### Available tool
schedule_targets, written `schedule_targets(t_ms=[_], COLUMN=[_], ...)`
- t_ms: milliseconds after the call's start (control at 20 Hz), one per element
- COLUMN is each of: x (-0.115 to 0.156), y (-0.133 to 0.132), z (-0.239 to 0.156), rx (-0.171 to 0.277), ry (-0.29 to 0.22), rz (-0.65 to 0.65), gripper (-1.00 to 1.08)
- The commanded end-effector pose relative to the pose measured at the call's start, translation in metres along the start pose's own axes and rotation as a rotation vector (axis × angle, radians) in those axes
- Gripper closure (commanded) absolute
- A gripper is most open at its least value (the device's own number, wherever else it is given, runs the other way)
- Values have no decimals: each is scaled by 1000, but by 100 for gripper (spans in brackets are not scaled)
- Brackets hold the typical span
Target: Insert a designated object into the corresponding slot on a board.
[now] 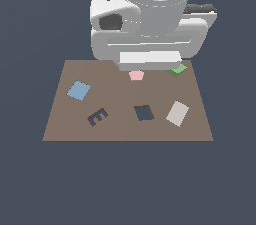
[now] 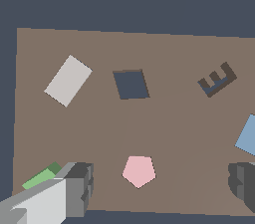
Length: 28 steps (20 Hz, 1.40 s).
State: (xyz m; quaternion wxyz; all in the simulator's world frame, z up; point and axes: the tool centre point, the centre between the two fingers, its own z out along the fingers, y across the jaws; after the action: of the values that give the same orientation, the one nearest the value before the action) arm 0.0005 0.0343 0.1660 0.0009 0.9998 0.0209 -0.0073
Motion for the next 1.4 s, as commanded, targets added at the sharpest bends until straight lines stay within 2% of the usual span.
schedule_targets(t_ms=[0, 650, 1350], x=[0, -16, -58], y=[0, -9, -45], z=[0, 12, 48], rx=[0, 1, 3], ry=[0, 1, 5], rz=[0, 99, 409], gripper=[-92, -92, -92])
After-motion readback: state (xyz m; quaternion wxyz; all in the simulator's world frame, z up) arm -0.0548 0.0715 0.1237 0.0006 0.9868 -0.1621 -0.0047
